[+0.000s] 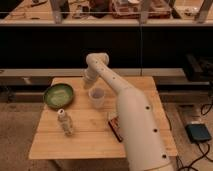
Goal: Knock the bottle over
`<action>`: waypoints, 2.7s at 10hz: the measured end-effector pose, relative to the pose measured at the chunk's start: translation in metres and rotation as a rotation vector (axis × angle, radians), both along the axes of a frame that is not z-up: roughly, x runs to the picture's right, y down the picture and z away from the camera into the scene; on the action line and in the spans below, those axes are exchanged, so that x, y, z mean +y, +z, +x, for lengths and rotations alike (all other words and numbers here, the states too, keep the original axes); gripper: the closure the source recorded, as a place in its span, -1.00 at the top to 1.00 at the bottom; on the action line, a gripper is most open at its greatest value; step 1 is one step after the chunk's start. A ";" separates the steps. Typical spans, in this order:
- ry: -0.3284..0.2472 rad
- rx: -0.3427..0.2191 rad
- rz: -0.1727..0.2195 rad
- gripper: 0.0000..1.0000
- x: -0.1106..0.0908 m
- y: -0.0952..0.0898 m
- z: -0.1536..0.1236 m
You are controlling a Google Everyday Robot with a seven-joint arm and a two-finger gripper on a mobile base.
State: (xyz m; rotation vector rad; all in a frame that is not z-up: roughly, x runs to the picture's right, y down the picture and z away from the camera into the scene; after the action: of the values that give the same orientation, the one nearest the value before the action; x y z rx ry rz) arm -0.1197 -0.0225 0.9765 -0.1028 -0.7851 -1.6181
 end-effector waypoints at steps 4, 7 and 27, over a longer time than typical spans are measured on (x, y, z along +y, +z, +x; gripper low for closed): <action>0.000 0.000 0.000 -0.90 0.000 0.000 0.000; 0.000 0.000 0.000 -0.90 0.000 0.000 0.000; -0.160 -0.191 -0.021 -0.90 0.002 -0.114 -0.077</action>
State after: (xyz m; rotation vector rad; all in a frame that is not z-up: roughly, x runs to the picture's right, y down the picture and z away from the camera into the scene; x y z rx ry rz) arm -0.1963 -0.0206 0.8622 -0.0266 -0.9609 -1.7892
